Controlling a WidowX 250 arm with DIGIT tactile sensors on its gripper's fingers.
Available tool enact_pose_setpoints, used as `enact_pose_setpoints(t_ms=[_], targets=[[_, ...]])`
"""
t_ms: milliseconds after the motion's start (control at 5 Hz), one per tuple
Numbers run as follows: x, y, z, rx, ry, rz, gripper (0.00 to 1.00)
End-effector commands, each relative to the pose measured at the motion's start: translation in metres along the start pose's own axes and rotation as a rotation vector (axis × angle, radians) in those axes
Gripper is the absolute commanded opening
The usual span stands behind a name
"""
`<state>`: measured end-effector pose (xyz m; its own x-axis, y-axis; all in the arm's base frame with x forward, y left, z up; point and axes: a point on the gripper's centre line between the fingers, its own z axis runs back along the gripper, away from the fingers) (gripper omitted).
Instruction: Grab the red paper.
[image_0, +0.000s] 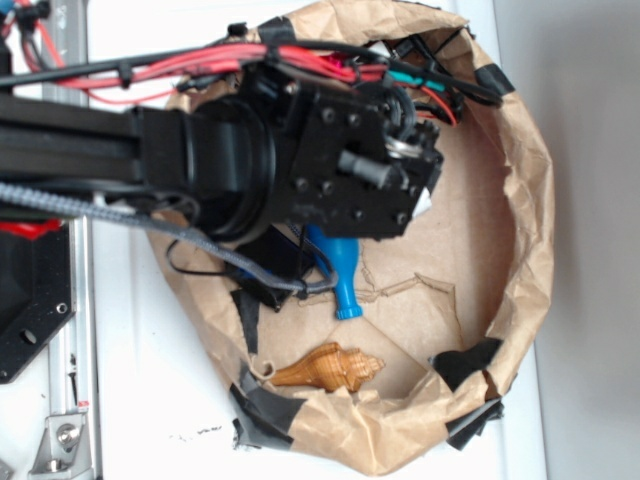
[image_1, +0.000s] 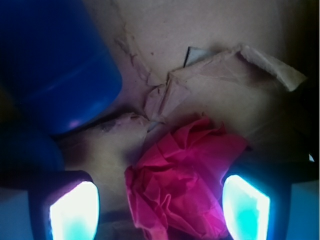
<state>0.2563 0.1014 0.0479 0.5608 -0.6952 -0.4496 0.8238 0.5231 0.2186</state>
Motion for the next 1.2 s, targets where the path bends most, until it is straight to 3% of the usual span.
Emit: enact_pose_setpoints(t_ms=[0, 200, 400, 600, 1000], targets=[[-0.024, 0.012, -0.007, -0.020, -0.019, 0.015, 1.00], [-0.027, -0.002, -0.015, -0.084, -0.001, -0.043, 1.00], [-0.035, -0.018, -0.022, -0.100, 0.022, -0.048, 1.00], [-0.037, -0.020, -0.029, -0.126, 0.019, -0.007, 0.00], [-0.038, -0.015, -0.036, -0.108, 0.019, 0.033, 0.00]])
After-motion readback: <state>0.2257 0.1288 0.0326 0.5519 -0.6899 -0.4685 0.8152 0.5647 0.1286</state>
